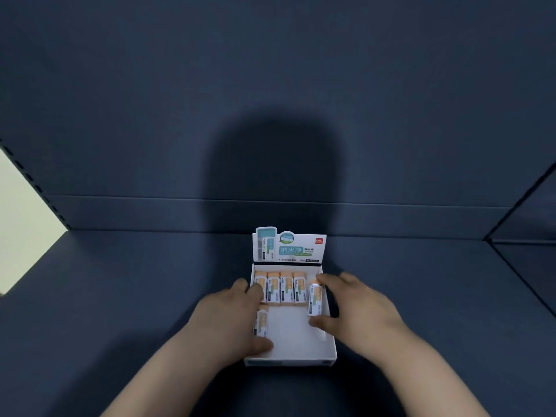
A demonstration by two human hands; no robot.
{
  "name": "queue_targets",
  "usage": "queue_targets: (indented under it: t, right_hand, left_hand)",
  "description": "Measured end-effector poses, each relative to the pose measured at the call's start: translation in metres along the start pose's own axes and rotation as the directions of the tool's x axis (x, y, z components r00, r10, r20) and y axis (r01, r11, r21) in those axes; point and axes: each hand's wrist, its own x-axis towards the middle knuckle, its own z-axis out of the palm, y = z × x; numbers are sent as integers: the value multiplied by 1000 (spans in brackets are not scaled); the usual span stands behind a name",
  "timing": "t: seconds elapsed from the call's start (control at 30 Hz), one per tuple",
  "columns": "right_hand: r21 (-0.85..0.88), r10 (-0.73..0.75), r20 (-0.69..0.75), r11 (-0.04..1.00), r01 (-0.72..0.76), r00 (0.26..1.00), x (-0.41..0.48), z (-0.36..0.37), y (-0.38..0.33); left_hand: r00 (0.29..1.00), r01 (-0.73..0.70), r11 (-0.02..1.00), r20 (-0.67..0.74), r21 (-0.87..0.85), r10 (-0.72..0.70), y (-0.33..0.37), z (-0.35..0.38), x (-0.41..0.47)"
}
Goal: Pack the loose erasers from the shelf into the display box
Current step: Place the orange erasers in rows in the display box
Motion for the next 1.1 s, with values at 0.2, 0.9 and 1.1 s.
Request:
queue_targets:
  t: [0.2, 0.9, 1.1]
  right_hand:
    - [-102, -24, 68, 994, 31, 997, 15, -8, -4]
    - [-241, 73, -6, 968, -72, 997, 34, 10, -13]
    - [-193, 71, -45, 978, -78, 996, 30, 15, -10]
  left_hand:
    - [999, 31, 999, -11, -35, -31, 2, 4, -1]
    - [1000, -14, 996, -12, -83, 13, -3, 5, -2]
    - [1000, -3, 997, -31, -72, 0, -2, 6, -1]
